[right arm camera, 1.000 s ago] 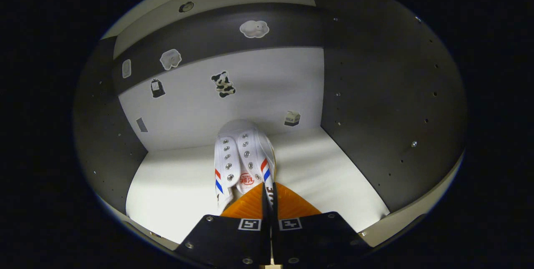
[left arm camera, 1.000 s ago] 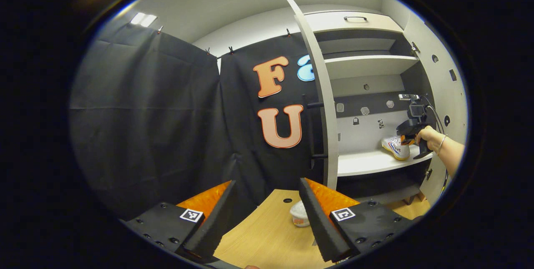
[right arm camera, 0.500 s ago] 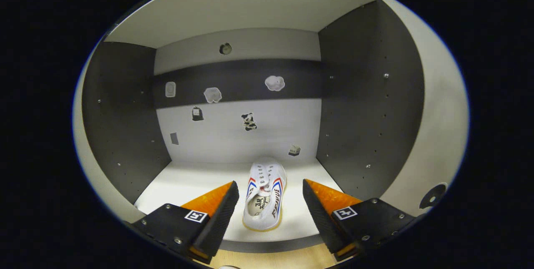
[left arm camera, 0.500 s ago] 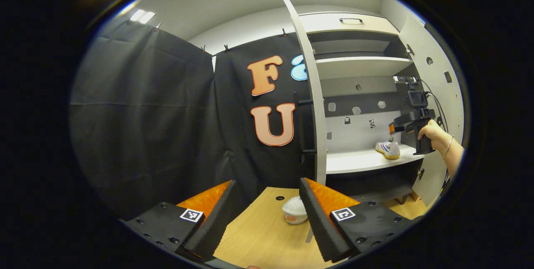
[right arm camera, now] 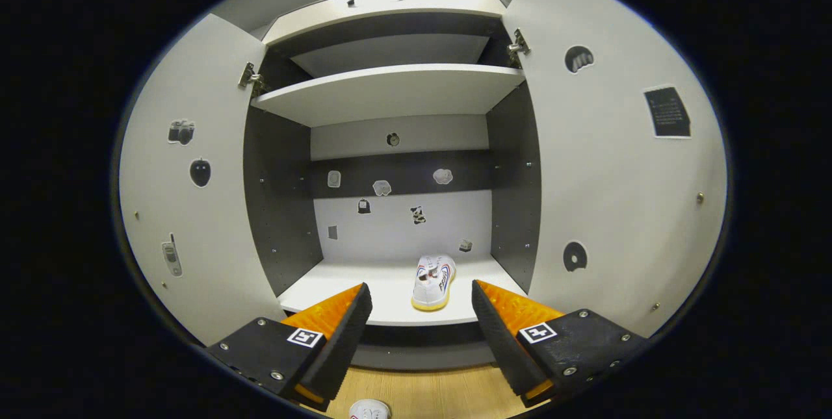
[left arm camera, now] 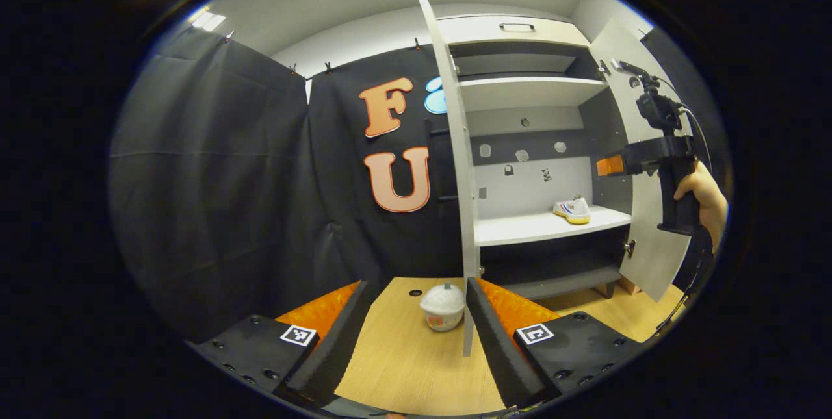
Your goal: Grab one shoe with the right hand and put it into the shoe cabinet, grab the other shoe with the left hand and put it into the shoe cabinet; then close the right door with the right hand and the left door with the left hand.
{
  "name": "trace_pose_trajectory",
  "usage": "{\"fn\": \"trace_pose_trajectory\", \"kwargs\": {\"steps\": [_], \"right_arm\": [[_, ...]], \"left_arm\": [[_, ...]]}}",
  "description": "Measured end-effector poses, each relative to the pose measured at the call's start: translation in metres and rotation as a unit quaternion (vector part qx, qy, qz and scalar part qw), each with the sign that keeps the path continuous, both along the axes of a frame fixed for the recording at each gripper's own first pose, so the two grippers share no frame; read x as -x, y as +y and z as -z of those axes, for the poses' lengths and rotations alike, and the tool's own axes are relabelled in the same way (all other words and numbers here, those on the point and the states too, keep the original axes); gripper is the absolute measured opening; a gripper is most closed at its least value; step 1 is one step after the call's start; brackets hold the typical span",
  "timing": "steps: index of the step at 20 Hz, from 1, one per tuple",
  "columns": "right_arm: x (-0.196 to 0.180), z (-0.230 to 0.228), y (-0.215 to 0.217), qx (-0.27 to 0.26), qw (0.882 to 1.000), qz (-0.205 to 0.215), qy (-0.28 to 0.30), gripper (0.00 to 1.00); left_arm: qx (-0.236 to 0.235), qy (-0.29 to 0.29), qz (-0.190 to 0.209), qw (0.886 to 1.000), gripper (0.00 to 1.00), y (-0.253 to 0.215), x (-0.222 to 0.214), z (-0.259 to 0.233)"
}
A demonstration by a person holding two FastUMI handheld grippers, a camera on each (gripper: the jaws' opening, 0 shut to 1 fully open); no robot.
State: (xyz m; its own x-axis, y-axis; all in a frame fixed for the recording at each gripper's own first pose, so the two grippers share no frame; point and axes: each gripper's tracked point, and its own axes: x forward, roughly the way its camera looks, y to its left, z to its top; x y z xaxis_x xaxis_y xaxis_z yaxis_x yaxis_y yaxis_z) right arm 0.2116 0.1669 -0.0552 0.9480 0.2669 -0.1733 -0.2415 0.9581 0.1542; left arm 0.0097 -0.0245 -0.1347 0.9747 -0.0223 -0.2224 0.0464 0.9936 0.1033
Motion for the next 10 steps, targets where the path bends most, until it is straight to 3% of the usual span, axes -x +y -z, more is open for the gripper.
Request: {"fn": "trace_pose_trajectory", "kwargs": {"steps": [6,10], "right_arm": [[0.076,0.005,-0.043,0.017,1.000,0.012,-0.013,0.94],[0.105,0.006,-0.057,0.015,1.000,-0.002,-0.025,0.94]], "left_arm": [[0.009,0.061,0.064,0.996,0.96,-0.050,0.017,0.068],[0.034,0.127,0.099,0.986,0.96,-0.087,0.020,0.139]]}}
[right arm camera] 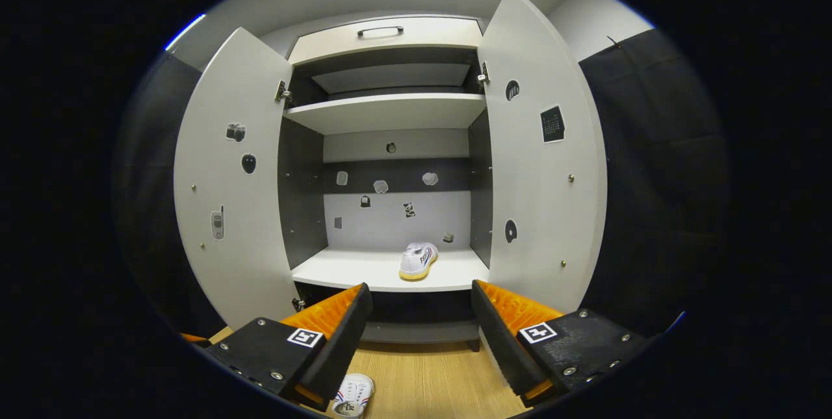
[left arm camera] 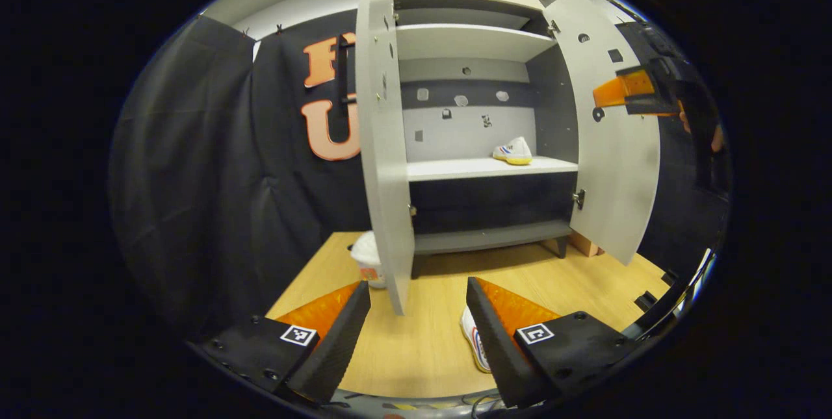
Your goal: Grab one shoe with the right hand and put it into the shoe cabinet, grab the other shoe with the left hand and put it into the shoe cabinet; then close the right door with the right hand and the left door with the left hand.
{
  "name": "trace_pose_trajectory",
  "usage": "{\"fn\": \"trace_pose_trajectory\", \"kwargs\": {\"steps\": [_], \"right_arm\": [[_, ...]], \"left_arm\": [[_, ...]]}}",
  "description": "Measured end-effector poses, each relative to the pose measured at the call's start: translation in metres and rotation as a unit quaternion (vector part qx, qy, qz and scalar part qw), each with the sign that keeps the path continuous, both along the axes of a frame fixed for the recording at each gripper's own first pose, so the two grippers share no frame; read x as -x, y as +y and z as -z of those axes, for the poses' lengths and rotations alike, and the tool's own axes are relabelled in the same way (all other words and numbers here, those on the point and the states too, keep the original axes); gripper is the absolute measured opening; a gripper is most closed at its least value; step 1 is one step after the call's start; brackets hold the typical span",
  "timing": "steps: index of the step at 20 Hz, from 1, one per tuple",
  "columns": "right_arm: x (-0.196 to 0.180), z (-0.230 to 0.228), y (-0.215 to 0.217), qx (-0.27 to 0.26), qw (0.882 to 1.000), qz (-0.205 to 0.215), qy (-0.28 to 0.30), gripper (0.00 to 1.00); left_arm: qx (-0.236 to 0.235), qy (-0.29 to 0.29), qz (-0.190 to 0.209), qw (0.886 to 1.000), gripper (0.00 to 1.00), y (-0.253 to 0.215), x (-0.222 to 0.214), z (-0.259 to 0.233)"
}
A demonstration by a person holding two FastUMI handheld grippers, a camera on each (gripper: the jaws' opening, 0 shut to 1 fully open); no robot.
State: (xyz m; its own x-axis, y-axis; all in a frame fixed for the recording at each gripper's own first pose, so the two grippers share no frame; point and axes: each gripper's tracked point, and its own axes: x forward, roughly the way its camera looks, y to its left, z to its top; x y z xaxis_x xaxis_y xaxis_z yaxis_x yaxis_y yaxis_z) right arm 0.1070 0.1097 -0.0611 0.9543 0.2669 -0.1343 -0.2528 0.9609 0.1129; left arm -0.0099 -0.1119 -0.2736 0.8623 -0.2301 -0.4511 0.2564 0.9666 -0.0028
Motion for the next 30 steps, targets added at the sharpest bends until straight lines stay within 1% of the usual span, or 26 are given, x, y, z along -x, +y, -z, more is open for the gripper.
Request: {"fn": "trace_pose_trajectory", "kwargs": {"steps": [2,5,8,12,16,17,19,20,21,22,23,24,25,26,27,28,29,30], "right_arm": [[0.008,0.002,-0.012,0.006,1.000,0.003,-0.003,0.94],[0.015,0.006,-0.029,0.015,1.000,0.008,-0.007,0.94],[0.018,0.014,-0.047,0.022,1.000,0.020,0.001,0.94],[0.022,0.028,-0.061,0.010,1.000,0.017,0.018,0.94],[0.019,0.036,-0.075,0.020,0.999,0.018,0.022,0.94],[0.019,0.036,-0.076,0.018,0.999,0.016,0.023,0.94],[0.017,0.038,-0.077,0.012,1.000,0.009,0.028,0.94],[0.015,0.040,-0.078,0.013,0.999,0.007,0.028,0.94],[0.013,0.042,-0.078,0.016,0.999,0.005,0.029,0.94],[0.009,0.044,-0.078,0.019,0.999,0.003,0.031,0.94],[0.008,0.045,-0.076,0.020,0.999,-0.002,0.033,0.94],[0.006,0.047,-0.074,0.020,0.999,-0.006,0.035,0.94],[0.005,0.048,-0.073,0.021,0.999,-0.010,0.037,0.94],[0.003,0.050,-0.071,0.022,0.999,-0.015,0.037,0.94],[0.001,0.051,-0.069,0.024,0.999,-0.018,0.037,0.94],[-0.002,0.053,-0.066,0.026,0.999,-0.022,0.038,0.94],[-0.003,0.053,-0.063,0.026,0.999,-0.027,0.038,0.94],[-0.004,0.053,-0.060,0.025,0.998,-0.032,0.038,0.94]], "left_arm": [[-0.013,0.026,0.011,1.000,0.96,-0.011,-0.004,0.037],[-0.039,0.060,0.037,0.997,0.96,-0.030,-0.006,0.089],[-0.038,0.127,0.059,0.989,0.96,-0.053,0.002,0.143],[-0.057,0.171,0.077,0.981,0.97,-0.066,-0.001,0.187],[-0.055,0.227,0.081,0.969,0.97,-0.076,0.000,0.221],[-0.054,0.238,0.080,0.967,0.95,-0.076,0.001,0.228],[-0.044,0.266,0.076,0.960,0.81,-0.078,0.005,0.239],[-0.038,0.280,0.074,0.956,0.76,-0.080,0.007,0.244],[-0.034,0.297,0.070,0.952,0.79,-0.080,0.013,0.249],[-0.021,0.298,0.069,0.952,0.76,-0.084,0.010,0.247],[-0.017,0.298,0.064,0.952,0.76,-0.086,0.008,0.250],[-0.018,0.310,0.060,0.949,0.73,-0.085,0.010,0.251],[-0.018,0.313,0.056,0.948,0.72,-0.086,0.007,0.251],[0.007,0.321,0.064,0.945,0.75,-0.098,0.008,0.250],[0.000,0.329,0.059,0.942,0.58,-0.096,0.011,0.250],[-0.012,0.324,0.067,0.943,0.40,-0.097,0.009,0.251],[-0.022,0.324,0.070,0.943,0.40,-0.097,0.010,0.252],[-0.023,0.320,0.064,0.945,0.35,-0.096,0.009,0.254]]}}
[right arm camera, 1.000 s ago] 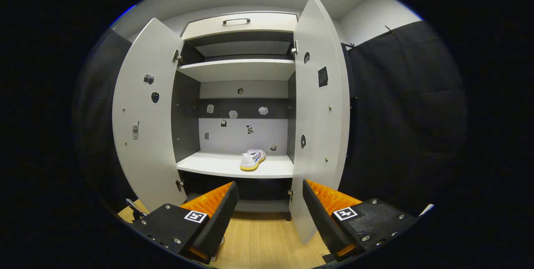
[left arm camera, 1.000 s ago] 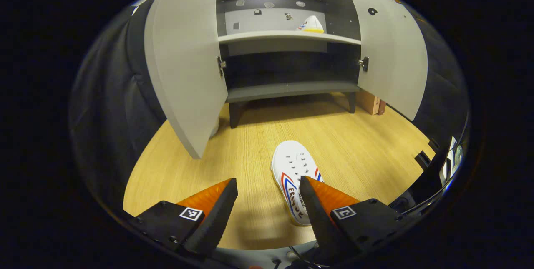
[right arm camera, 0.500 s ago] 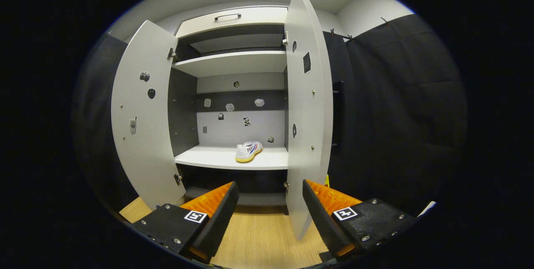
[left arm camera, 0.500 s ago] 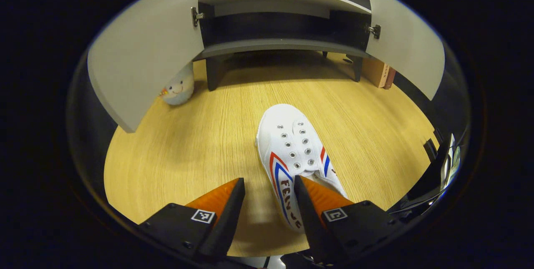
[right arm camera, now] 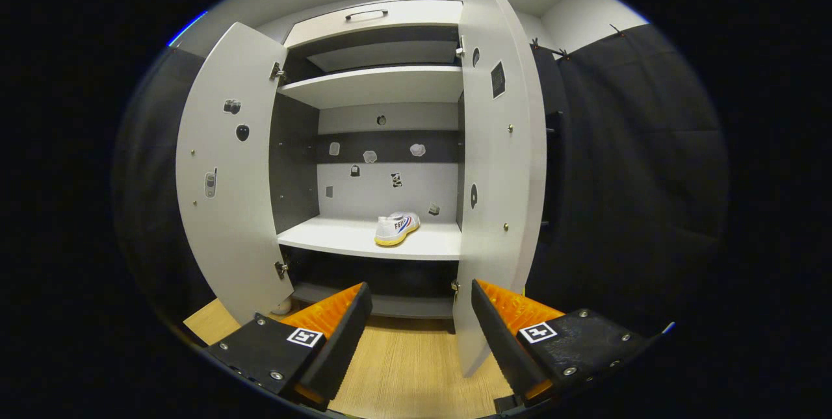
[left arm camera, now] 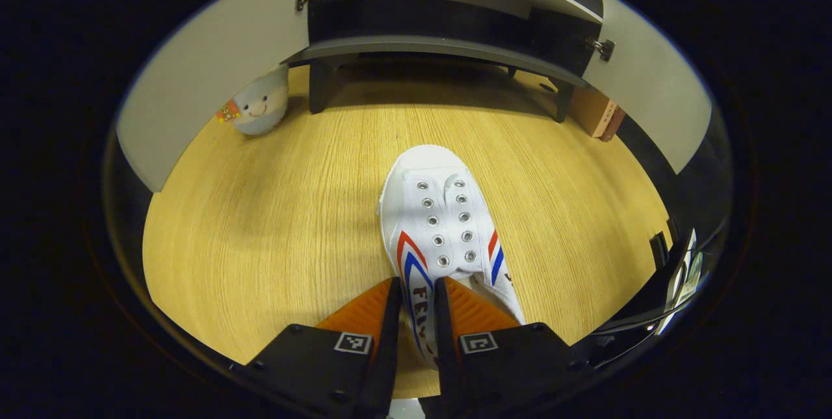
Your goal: Grab one shoe with the right hand and put it into the shoe cabinet, grab the other shoe with the left hand and put it into the shoe cabinet; then close the right door with the right hand and the left door with the left hand.
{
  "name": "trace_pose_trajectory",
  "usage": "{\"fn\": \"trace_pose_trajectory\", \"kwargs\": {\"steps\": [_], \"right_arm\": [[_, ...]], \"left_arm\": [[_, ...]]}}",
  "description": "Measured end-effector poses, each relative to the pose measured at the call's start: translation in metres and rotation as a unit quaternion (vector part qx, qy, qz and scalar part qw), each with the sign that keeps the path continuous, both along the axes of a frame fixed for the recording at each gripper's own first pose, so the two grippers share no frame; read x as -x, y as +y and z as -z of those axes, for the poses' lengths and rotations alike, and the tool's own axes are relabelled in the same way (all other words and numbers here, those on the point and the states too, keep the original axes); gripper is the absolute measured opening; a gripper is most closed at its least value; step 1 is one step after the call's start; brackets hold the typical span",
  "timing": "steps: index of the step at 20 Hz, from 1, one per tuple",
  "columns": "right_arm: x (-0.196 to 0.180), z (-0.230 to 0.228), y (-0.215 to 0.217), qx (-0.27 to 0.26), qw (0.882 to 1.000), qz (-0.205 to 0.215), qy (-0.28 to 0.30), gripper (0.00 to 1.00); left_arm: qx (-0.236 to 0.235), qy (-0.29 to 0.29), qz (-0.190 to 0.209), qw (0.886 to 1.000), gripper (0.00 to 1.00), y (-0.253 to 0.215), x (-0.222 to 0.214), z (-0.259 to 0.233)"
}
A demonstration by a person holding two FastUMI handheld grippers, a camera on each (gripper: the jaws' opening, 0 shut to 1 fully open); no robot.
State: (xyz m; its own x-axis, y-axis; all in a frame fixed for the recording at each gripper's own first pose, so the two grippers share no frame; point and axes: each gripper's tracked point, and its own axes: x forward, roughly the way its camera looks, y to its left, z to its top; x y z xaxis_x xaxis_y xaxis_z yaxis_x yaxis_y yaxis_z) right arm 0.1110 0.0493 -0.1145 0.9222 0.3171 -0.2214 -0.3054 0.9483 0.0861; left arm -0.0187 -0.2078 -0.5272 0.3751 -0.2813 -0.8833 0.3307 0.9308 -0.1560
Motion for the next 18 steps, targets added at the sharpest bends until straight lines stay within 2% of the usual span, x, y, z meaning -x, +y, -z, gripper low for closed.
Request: {"fn": "trace_pose_trajectory", "kwargs": {"steps": [2,6,9,14,18], "right_arm": [[-0.003,0.000,0.007,-0.002,1.000,-0.009,0.000,0.94],[-0.004,-0.006,0.017,-0.001,1.000,-0.023,-0.011,0.94],[-0.004,-0.009,0.020,-0.003,0.999,-0.027,-0.017,0.94],[-0.005,-0.012,0.024,-0.013,0.999,-0.034,-0.022,0.94],[-0.006,-0.013,0.027,-0.032,0.998,-0.040,-0.020,0.94]], "left_arm": [[0.005,0.005,-0.037,0.999,0.09,0.004,-0.004,0.000],[0.029,0.015,-0.065,0.997,0.06,0.004,-0.006,-0.023],[0.046,0.013,-0.072,0.996,0.07,0.005,-0.020,-0.063],[0.053,-0.027,-0.057,0.997,0.06,0.029,-0.047,-0.168],[0.069,-0.065,-0.049,0.994,0.06,0.044,-0.090,-0.257]]}}
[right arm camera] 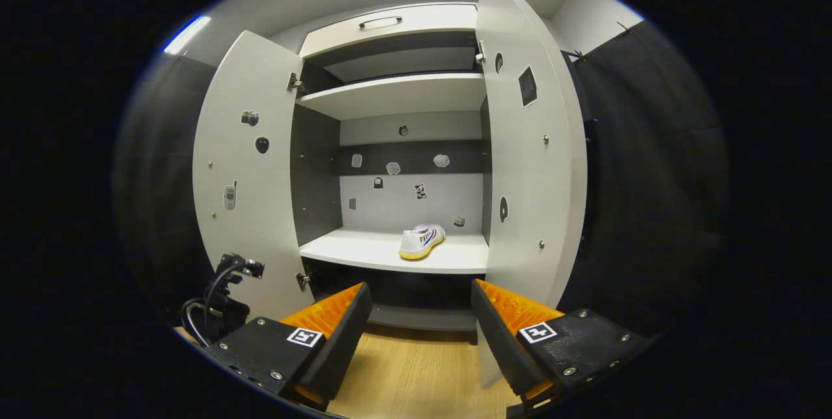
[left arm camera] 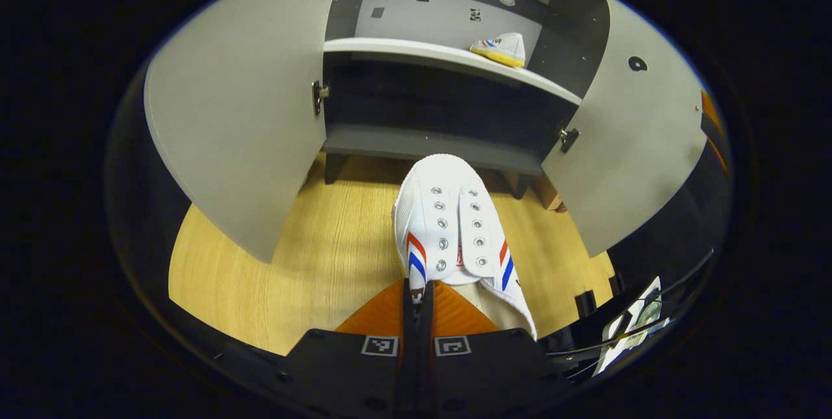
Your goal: Grab one shoe with the right hand and put it into the shoe cabinet, grab the other shoe with the left hand and put it into the shoe cabinet; then close the right door with the right hand and the left door with the left hand.
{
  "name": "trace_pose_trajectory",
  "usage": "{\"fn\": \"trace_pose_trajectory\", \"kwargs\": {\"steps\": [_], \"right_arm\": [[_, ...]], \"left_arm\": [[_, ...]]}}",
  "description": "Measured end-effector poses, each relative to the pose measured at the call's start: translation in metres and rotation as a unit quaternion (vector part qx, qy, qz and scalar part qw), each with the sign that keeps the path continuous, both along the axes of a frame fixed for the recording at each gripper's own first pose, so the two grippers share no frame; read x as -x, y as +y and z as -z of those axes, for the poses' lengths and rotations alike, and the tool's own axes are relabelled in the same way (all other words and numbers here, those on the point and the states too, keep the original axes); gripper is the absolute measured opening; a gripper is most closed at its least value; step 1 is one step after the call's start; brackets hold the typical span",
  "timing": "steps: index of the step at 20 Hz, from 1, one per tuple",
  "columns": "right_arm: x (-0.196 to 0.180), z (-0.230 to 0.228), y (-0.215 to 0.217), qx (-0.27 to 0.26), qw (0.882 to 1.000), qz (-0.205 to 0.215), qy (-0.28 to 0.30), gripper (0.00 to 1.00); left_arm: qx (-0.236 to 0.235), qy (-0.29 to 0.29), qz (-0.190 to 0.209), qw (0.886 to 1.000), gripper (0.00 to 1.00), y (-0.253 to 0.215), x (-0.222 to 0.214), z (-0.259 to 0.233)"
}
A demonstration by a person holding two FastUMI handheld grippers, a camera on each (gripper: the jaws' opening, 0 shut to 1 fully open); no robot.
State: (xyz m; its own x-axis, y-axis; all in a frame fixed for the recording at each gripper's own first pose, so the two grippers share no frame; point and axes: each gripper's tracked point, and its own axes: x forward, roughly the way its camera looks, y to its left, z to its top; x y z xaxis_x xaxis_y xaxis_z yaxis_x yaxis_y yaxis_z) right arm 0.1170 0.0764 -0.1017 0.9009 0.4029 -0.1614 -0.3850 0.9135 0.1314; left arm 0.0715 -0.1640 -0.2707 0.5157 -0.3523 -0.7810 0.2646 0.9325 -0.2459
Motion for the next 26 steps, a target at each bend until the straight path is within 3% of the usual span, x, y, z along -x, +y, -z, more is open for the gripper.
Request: {"fn": "trace_pose_trajectory", "kwargs": {"steps": [4,7,12,16,20,26], "right_arm": [[0.003,0.004,0.004,-0.016,1.000,-0.016,0.008,0.94],[0.007,0.008,0.005,-0.027,0.999,-0.028,0.017,0.94],[0.014,0.008,-0.005,-0.016,0.999,-0.031,0.013,0.94],[0.015,0.003,-0.019,-0.022,1.000,-0.011,0.008,0.94],[0.012,0.001,-0.032,-0.014,1.000,0.015,0.002,0.94],[0.003,0.002,-0.034,-0.009,0.998,0.059,-0.012,0.94]], "left_arm": [[0.003,-0.039,0.000,0.999,0.06,-0.005,-0.037,-0.053],[-0.013,-0.069,0.000,0.998,0.06,-0.012,-0.068,-0.078],[0.004,-0.088,-0.006,0.996,0.06,-0.029,-0.120,-0.107],[-0.020,-0.108,0.004,0.994,0.06,-0.045,-0.175,-0.116],[0.005,-0.097,-0.005,0.995,0.06,-0.062,-0.227,-0.122],[-0.001,-0.112,-0.007,0.994,0.06,-0.069,-0.323,-0.132]]}}
